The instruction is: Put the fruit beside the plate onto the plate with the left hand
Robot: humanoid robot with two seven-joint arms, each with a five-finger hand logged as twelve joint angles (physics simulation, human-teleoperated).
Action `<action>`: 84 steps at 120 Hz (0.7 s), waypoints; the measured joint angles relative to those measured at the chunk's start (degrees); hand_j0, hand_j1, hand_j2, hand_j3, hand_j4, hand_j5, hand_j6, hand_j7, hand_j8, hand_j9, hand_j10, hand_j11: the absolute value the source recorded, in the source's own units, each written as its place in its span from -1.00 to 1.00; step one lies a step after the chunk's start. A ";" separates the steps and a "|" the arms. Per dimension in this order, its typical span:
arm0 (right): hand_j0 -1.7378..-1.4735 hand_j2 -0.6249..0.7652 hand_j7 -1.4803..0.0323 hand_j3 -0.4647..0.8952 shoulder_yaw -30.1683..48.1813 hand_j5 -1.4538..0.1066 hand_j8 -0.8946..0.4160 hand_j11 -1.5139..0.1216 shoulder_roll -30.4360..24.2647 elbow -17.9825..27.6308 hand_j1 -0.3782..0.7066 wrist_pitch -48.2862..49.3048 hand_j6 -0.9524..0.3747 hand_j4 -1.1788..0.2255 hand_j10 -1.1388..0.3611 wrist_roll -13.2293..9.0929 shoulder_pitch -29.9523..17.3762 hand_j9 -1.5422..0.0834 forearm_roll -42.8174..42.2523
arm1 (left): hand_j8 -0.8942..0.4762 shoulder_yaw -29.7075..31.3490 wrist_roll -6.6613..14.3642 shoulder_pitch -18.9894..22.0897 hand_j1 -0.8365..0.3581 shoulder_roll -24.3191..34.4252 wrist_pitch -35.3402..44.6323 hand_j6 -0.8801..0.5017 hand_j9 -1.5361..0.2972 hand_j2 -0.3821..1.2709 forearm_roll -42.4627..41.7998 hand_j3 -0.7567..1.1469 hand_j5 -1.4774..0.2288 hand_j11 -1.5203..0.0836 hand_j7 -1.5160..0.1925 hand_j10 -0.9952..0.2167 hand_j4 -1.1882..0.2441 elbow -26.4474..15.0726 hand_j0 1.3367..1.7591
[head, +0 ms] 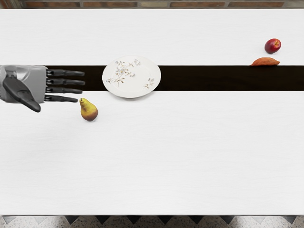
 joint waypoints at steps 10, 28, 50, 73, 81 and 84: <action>-0.40 -0.11 0.91 -0.32 0.00 0.81 0.32 0.80 0.00 0.02 -0.88 0.04 0.39 0.64 0.48 -0.01 0.02 0.85 -0.05 | 0.31 0.02 0.00 -0.10 0.98 0.08 0.00 0.28 0.68 -0.54 -0.23 -0.20 0.73 0.90 0.78 0.65 0.66 -0.51 0.52; -0.40 -0.11 0.91 -0.32 -0.01 0.81 0.32 0.80 0.00 0.01 -0.88 0.08 0.39 0.64 0.48 0.00 -0.02 0.85 -0.10 | 0.31 0.18 0.06 -0.71 0.98 0.08 0.00 0.28 0.68 -0.54 0.05 -0.20 0.73 0.90 0.78 0.65 0.66 -0.64 0.52; -0.40 -0.11 0.91 -0.32 -0.02 0.81 0.32 0.80 0.00 0.01 -0.88 0.09 0.39 0.64 0.48 -0.04 -0.04 0.85 -0.12 | 0.31 -1.06 -0.25 -2.23 0.98 -3.65 0.00 0.28 0.68 -0.54 9.24 -0.20 0.73 0.90 0.77 0.65 0.66 0.34 0.52; -0.40 -0.11 0.91 -0.32 -0.01 0.81 0.32 0.80 0.00 -0.03 -0.88 0.09 0.39 0.64 0.48 -0.07 0.00 0.85 -0.13 | 0.31 -4.91 -10.35 -2.11 0.98 -3.48 0.02 0.27 0.68 -0.54 28.95 -0.20 0.73 0.90 0.77 0.64 0.66 1.14 0.52; -0.40 -0.11 0.91 -0.32 -0.04 0.81 0.32 0.80 0.00 -0.03 -0.88 0.09 0.39 0.64 0.48 -0.08 0.01 0.85 -0.12 | 0.30 -5.38 -13.02 -1.39 0.98 -3.60 0.02 0.27 0.68 -0.54 34.26 -0.20 0.73 0.90 0.77 0.64 0.66 1.21 0.52; -0.40 -0.11 0.91 -0.32 -0.03 0.81 0.32 0.80 0.00 -0.03 -0.88 0.09 0.39 0.64 0.48 -0.08 0.02 0.85 -0.12 | 0.30 -5.46 -14.24 -0.81 0.98 -3.61 0.03 0.27 0.68 -0.54 36.55 -0.20 0.73 0.90 0.77 0.64 0.66 1.24 0.52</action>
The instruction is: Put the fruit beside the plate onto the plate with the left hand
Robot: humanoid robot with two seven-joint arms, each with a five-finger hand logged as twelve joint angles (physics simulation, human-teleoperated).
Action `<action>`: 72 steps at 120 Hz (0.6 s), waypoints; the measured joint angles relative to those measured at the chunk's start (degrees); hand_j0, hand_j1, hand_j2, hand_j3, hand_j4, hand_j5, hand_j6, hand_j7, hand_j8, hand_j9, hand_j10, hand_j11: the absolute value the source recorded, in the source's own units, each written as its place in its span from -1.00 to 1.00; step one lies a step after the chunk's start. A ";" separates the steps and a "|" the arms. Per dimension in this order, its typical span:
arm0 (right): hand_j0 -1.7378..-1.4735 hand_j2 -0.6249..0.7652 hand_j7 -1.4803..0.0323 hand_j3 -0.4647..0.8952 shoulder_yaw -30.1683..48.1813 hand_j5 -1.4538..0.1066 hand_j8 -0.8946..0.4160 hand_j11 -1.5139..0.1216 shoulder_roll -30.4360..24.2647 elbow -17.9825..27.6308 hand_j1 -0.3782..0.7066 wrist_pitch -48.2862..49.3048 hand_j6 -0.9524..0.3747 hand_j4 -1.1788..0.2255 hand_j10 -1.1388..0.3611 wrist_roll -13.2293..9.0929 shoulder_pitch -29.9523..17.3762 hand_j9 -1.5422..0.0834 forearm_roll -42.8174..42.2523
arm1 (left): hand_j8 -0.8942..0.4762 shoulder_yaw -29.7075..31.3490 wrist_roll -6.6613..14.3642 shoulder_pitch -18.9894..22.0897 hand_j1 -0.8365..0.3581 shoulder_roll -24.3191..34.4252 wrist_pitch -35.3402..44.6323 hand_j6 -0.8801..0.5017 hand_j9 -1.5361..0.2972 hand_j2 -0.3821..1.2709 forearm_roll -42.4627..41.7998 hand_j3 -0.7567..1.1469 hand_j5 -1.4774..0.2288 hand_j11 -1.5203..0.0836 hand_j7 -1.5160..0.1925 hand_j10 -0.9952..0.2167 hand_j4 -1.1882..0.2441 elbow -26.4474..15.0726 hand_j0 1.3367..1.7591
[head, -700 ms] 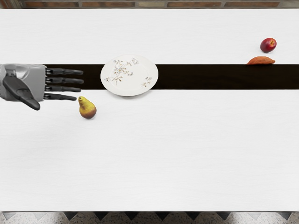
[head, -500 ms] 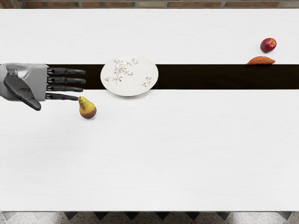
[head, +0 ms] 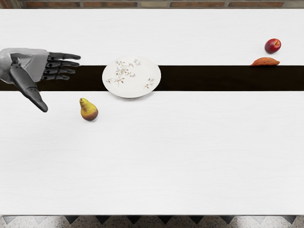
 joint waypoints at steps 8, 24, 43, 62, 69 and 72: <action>-0.40 -0.11 0.91 -0.32 -0.01 0.81 0.32 0.80 0.00 0.00 -0.88 0.00 0.39 0.64 0.48 0.00 0.04 0.85 0.00 | 0.30 -0.05 -2.24 1.16 0.98 -0.17 0.07 0.27 0.68 -0.54 5.03 -0.20 0.73 0.90 0.77 0.64 0.66 0.08 0.52; -0.40 -0.11 0.91 -0.32 0.01 0.81 0.32 0.80 0.00 0.00 -0.88 0.00 0.39 0.64 0.48 0.00 0.50 0.85 0.00 | 0.30 -0.05 -12.42 7.60 0.99 -2.05 5.82 0.27 0.68 -0.54 15.21 -0.20 0.73 0.90 0.77 0.64 0.66 0.27 0.52; -0.40 -0.11 0.91 -0.32 0.02 0.81 0.32 0.80 0.00 0.00 -0.88 0.00 0.39 0.64 0.48 0.00 0.67 0.85 0.00 | 0.30 0.39 -19.35 11.13 0.98 -4.96 14.78 0.27 0.68 -0.54 21.99 -0.20 0.73 0.90 0.77 0.64 0.66 0.55 0.52; -0.40 -0.11 0.91 -0.32 0.03 0.81 0.32 0.80 0.00 0.00 -0.88 0.00 0.39 0.64 0.48 0.00 0.81 0.85 0.00 | 0.30 0.82 -22.37 15.38 0.98 -10.46 23.87 0.27 0.68 -0.54 30.82 -0.20 0.73 0.90 0.77 0.64 0.65 0.79 0.52; -0.40 -0.11 0.91 -0.32 0.03 0.81 0.32 0.80 0.00 0.00 -0.88 0.00 0.39 0.64 0.48 0.00 0.88 0.85 0.00 | 0.30 0.92 -23.42 16.11 0.99 -11.65 27.24 0.27 0.68 -0.53 34.04 -0.20 0.73 0.90 0.77 0.64 0.65 0.86 0.52; -0.40 -0.11 0.91 -0.32 0.03 0.81 0.32 0.80 0.00 0.00 -0.88 0.00 0.39 0.64 0.48 0.00 0.90 0.85 0.00 | 0.30 0.95 -23.73 16.70 0.99 -11.76 28.55 0.27 0.68 -0.53 34.97 -0.20 0.73 0.90 0.77 0.64 0.65 0.89 0.52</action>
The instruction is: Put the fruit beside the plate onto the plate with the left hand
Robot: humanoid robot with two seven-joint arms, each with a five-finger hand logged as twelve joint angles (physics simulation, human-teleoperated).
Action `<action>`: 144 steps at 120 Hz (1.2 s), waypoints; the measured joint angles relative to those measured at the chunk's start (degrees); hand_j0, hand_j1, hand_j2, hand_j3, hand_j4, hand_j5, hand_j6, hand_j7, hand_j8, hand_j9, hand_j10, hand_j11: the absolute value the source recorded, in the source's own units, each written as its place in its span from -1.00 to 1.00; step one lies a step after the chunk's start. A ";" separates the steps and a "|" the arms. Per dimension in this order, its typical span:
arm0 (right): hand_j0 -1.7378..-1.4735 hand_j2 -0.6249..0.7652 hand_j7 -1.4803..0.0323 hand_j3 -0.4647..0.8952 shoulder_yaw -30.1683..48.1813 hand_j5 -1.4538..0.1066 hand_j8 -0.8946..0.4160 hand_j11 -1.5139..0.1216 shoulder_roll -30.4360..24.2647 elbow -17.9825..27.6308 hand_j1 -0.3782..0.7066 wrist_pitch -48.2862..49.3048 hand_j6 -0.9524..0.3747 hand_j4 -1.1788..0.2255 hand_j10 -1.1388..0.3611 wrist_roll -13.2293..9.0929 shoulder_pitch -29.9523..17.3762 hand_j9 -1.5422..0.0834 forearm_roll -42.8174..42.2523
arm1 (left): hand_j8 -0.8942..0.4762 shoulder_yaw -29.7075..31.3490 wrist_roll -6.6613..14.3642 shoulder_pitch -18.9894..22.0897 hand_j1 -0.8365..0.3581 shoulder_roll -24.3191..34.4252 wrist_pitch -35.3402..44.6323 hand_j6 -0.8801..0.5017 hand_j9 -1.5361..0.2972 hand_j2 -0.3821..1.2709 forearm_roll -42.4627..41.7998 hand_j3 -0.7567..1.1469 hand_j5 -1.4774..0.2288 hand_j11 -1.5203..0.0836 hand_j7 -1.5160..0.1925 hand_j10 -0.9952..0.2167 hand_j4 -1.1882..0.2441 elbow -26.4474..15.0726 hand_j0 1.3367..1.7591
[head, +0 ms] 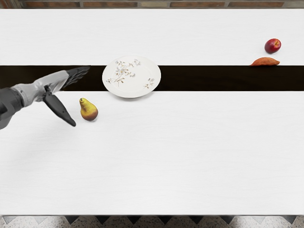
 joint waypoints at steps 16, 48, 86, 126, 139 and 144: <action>-0.40 -0.11 0.91 -0.32 0.02 0.81 0.32 0.80 0.00 0.00 -0.88 0.00 0.39 0.64 0.48 0.00 0.06 0.85 0.00 | 0.30 0.41 -0.76 1.00 0.99 -1.86 4.37 0.27 0.68 -0.53 2.47 -0.20 0.73 0.90 0.77 0.64 0.65 0.27 0.52; -0.40 -0.11 0.91 -0.32 0.00 0.81 0.32 0.80 0.00 -0.05 -0.88 0.00 0.39 0.64 0.48 0.00 0.08 0.85 -0.05 | 0.13 3.90 -1.03 1.27 0.75 -3.35 6.17 0.10 0.51 -0.50 5.18 -0.20 0.55 0.70 0.59 0.44 0.49 3.43 0.52; -0.40 -0.11 0.91 -0.32 0.00 0.81 0.32 0.80 0.00 -0.04 -0.88 0.00 0.39 0.64 0.48 0.00 0.35 0.85 -0.07 | -0.02 6.74 -7.41 1.07 0.55 -8.23 11.41 -0.05 0.37 -0.48 9.71 -0.20 0.40 0.54 0.44 0.28 0.35 9.26 0.52; -0.40 -0.11 0.91 -0.32 0.00 0.81 0.32 0.80 0.00 -0.06 -0.88 0.00 0.39 0.64 0.48 0.00 0.51 0.85 -0.09 | -0.12 10.49 -8.82 0.45 0.41 -10.02 14.16 -0.15 0.27 -0.46 10.10 -0.20 0.29 0.43 0.33 0.16 0.25 12.16 0.52; -0.40 -0.11 0.91 -0.32 0.00 0.81 0.32 0.80 0.00 -0.05 -0.88 0.00 0.39 0.64 0.48 0.00 0.52 0.85 -0.09 | -0.18 12.09 -8.69 -0.95 0.34 -10.13 14.01 -0.20 0.22 -0.45 10.12 -0.20 0.24 0.37 0.28 0.10 0.20 12.19 0.52; -0.40 -0.11 0.91 -0.32 0.00 0.81 0.32 0.80 0.00 -0.05 -0.88 0.00 0.39 0.64 0.48 0.00 0.52 0.85 -0.09 | -0.20 12.71 -8.63 -1.19 0.31 -10.13 13.93 -0.22 0.20 -0.45 10.11 -0.20 0.22 0.35 0.26 0.08 0.18 12.17 0.52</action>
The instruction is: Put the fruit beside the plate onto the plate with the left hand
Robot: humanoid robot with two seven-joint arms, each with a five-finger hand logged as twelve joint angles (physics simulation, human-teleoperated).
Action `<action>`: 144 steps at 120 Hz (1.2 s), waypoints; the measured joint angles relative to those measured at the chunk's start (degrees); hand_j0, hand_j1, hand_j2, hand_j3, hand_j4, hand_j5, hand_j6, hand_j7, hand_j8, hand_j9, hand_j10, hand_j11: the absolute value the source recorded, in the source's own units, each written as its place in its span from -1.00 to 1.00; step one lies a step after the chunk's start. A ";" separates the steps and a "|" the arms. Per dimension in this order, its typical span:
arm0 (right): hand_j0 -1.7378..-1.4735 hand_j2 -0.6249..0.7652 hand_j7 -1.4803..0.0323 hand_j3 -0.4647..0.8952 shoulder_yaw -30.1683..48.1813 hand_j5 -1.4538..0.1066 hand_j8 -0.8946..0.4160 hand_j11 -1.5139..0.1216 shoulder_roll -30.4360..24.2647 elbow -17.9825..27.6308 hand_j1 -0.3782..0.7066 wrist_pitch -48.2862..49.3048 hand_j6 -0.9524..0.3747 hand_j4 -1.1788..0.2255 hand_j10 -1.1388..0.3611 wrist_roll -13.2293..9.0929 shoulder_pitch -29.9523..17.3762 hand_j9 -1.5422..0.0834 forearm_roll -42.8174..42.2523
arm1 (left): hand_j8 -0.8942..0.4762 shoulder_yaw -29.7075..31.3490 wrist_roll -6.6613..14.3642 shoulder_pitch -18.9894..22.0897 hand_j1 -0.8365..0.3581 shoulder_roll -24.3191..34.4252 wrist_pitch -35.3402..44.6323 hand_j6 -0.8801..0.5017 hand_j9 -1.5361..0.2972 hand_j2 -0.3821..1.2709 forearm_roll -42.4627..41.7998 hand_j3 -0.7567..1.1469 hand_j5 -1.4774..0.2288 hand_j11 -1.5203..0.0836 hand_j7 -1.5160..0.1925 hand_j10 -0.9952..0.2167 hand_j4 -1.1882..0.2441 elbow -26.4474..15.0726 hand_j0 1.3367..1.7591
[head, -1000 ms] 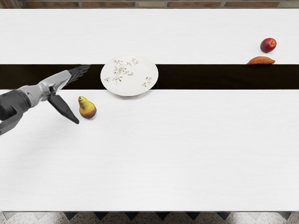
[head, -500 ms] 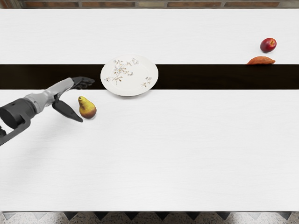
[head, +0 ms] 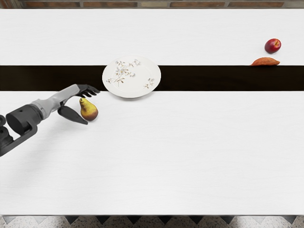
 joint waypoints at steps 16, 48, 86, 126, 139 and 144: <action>-0.40 -0.11 0.91 -0.32 0.00 0.81 0.32 0.80 0.00 0.01 -0.88 0.00 0.39 0.64 0.48 0.00 0.05 0.85 0.00 | -0.24 0.95 0.20 -0.32 0.25 0.00 -0.31 -0.27 0.15 -0.44 -0.01 -0.20 0.17 0.29 0.21 0.02 0.14 -0.05 0.52; -0.40 -0.11 0.91 -0.32 0.00 0.81 0.32 0.80 0.00 0.01 -0.88 0.00 0.39 0.64 0.48 0.00 0.43 0.85 0.01 | -0.31 1.36 0.52 -1.16 0.16 -0.19 -0.61 -0.33 0.09 -0.43 -0.02 -0.21 0.10 0.22 0.14 -0.05 0.07 -0.01 0.52; -0.40 -0.11 0.91 -0.32 0.09 0.81 0.32 0.80 0.00 -0.03 -0.88 -0.02 0.39 0.64 0.48 0.00 0.52 0.85 0.00 | -0.35 3.16 0.89 -2.99 0.09 -1.01 -0.67 -0.38 0.04 -0.42 -0.10 -0.21 0.05 0.17 0.09 -0.10 0.03 0.05 0.52; -0.40 -0.11 0.91 -0.32 0.33 0.81 0.32 0.80 0.00 -0.03 -0.88 -0.06 0.39 0.64 0.48 0.00 0.55 0.85 0.05 | -0.33 5.78 1.50 -4.57 -0.05 -0.97 -1.09 -0.49 -0.07 -0.40 -0.05 -0.20 -0.06 0.04 -0.02 -0.13 -0.08 0.13 0.52; -0.40 -0.11 0.91 -0.32 0.35 0.81 0.32 0.80 0.00 -0.03 -0.88 -0.05 0.39 0.64 0.48 0.00 0.57 0.85 0.05 | -0.30 5.92 1.55 -4.95 -0.09 -0.97 -2.10 -0.55 -0.12 -0.36 0.00 -0.20 -0.10 -0.02 -0.05 -0.07 -0.14 0.29 0.51; -0.40 -0.11 0.91 -0.32 0.38 0.81 0.32 0.80 0.00 -0.03 -0.88 -0.07 0.39 0.64 0.48 0.00 0.59 0.85 0.07 | -0.28 5.94 1.55 -4.99 -0.11 -0.97 -2.49 -0.58 -0.13 -0.37 0.01 -0.20 -0.11 -0.05 -0.06 -0.04 -0.16 0.48 0.51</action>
